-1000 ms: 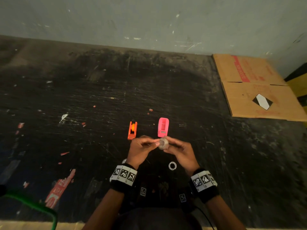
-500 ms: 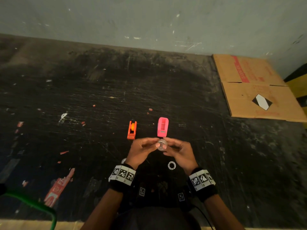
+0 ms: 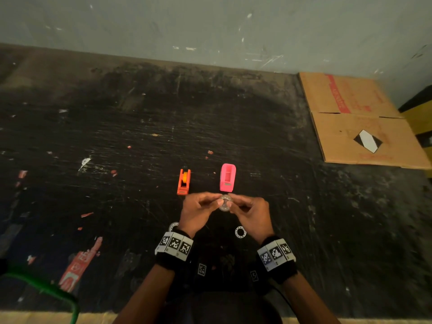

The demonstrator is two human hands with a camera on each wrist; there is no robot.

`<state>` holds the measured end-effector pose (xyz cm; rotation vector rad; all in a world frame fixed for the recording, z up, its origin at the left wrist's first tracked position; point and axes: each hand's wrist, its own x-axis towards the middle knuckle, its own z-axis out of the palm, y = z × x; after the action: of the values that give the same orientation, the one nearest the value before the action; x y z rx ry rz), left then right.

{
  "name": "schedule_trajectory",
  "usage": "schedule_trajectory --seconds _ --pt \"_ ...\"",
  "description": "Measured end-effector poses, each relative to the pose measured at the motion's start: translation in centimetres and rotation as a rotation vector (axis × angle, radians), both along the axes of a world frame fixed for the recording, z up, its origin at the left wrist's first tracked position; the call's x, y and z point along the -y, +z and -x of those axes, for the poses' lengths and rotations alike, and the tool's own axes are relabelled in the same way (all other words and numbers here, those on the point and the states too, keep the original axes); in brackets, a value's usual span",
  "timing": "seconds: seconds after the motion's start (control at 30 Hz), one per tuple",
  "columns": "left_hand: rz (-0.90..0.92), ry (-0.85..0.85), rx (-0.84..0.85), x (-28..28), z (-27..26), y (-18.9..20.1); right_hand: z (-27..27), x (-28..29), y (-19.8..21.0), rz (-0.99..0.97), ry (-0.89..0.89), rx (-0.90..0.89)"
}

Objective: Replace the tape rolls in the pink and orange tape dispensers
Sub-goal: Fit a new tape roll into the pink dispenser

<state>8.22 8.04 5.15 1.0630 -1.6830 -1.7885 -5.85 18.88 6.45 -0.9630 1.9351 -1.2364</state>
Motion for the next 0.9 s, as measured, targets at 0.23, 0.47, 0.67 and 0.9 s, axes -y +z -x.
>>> schedule_trajectory --seconds 0.23,0.47,0.67,0.9 --pt "-0.060 -0.006 -0.028 1.8 1.2 0.7 1.4 1.6 2.0 -0.003 0.013 -0.049" --pt "-0.017 -0.053 0.020 6.3 4.3 0.4 4.2 6.1 1.7 -0.063 0.008 -0.258" --pt "0.147 -0.187 0.245 10.8 6.7 -2.8 6.9 10.7 -2.3 -0.207 -0.011 -0.386" --pt "0.307 -0.368 0.524 12.0 8.4 -8.4 9.0 13.3 -7.1 -0.362 0.043 -0.578"
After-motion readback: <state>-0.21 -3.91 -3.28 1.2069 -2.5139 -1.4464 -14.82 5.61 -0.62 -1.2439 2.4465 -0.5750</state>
